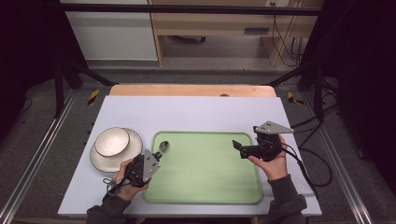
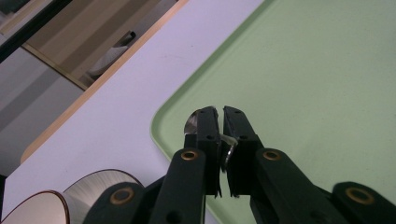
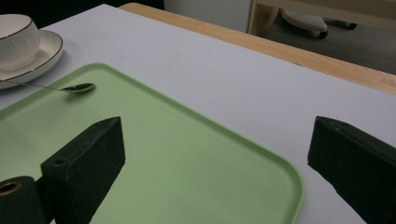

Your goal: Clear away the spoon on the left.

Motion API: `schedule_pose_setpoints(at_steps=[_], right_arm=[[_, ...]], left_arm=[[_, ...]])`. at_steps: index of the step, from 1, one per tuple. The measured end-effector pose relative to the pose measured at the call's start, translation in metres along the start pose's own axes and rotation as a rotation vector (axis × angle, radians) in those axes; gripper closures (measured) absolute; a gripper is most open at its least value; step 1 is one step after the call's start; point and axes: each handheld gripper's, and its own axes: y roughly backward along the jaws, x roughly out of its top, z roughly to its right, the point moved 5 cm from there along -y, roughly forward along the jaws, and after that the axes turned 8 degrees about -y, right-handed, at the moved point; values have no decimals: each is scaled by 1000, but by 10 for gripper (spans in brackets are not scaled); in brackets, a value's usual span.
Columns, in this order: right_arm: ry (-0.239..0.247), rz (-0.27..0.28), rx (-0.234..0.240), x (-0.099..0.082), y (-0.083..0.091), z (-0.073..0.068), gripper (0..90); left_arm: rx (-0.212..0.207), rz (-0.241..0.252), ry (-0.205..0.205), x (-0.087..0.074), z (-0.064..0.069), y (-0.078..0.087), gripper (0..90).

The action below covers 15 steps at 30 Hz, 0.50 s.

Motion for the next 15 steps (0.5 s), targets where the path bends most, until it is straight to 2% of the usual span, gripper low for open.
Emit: schedule_pose_setpoints(at_steps=[9, 15], right_arm=[[2, -1, 4, 0, 0, 0, 45], [1, 0, 3, 0, 1, 0, 46]], left_arm=[[-3, -16, -37, 0, 4, -2, 814], [-9, -22, -58, 0, 6, -3, 828]])
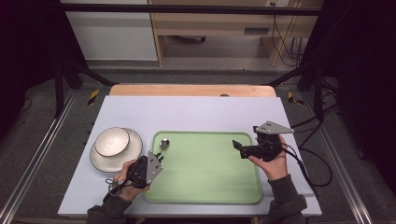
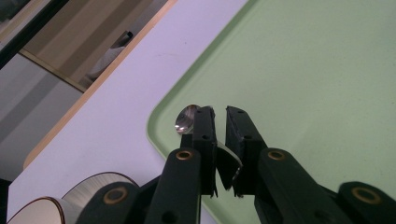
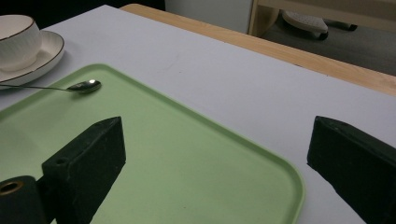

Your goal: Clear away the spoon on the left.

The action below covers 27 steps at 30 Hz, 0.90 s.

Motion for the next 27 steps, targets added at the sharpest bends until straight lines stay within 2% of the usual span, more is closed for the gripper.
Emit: schedule_pose_setpoints(at_steps=[8, 16, 27], right_arm=[[1, 7, 1, 1, 1, 0, 48], [2, 9, 2, 1, 1, 0, 51], [4, 14, 3, 2, 2, 0, 53]], left_arm=[[-12, -5, -23, 0, 4, -3, 824], [-21, -21, -82, 1, 10, -6, 811], [-41, -40, -130, 2, 18, -10, 777]])
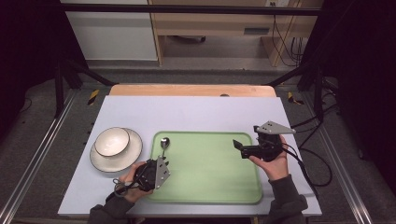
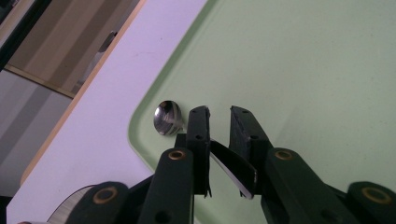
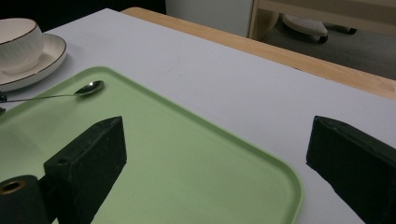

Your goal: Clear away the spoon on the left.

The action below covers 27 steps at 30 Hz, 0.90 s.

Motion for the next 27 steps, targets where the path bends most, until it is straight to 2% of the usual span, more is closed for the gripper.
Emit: schedule_pose_setpoints(at_steps=[5, 11, 18, 27], right_arm=[[3, -3, 2, 0, 0, 0, 53], [1, 1, 1, 0, 0, 0, 54], [7, -2, 3, 0, 0, 0, 55], [1, -4, 2, 0, 0, -1, 55]], left_arm=[[-9, -10, -27, 0, 4, -2, 763], [-27, -17, -39, 1, 7, -5, 740], [-50, -30, -36, 0, 8, -8, 693], [-67, -42, -47, -2, 11, -11, 675]])
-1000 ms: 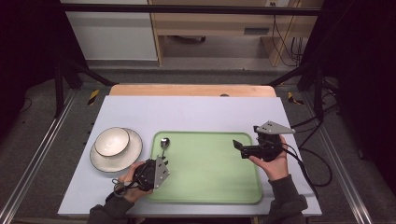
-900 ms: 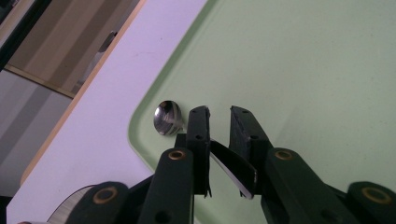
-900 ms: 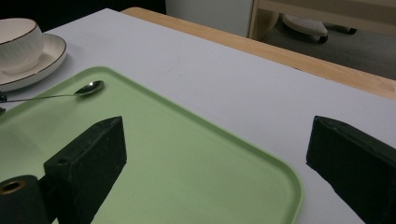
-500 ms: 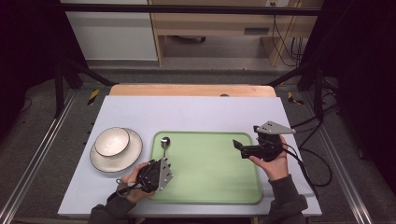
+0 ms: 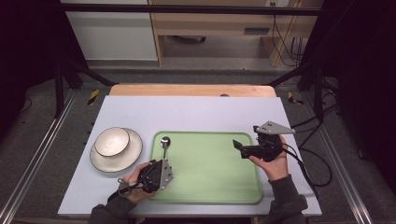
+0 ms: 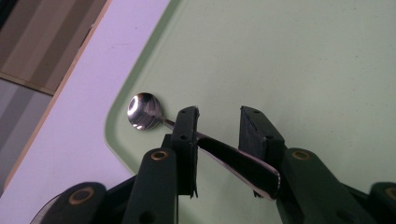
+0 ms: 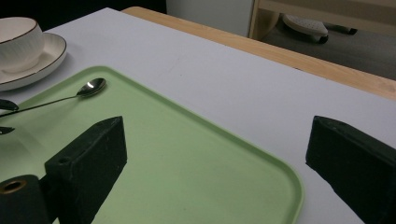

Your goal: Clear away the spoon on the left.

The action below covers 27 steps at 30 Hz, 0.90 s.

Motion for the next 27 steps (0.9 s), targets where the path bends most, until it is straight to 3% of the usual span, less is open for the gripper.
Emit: schedule_pose_setpoints(at_steps=[17, 27], right_arm=[[1, -1, -1, 0, 0, 0, 55], [3, -3, -1, 0, -1, 0, 53]], left_arm=[[-21, -19, 10, -2, 1, -4, 513], [-47, -46, 36, -3, 0, -7, 329]])
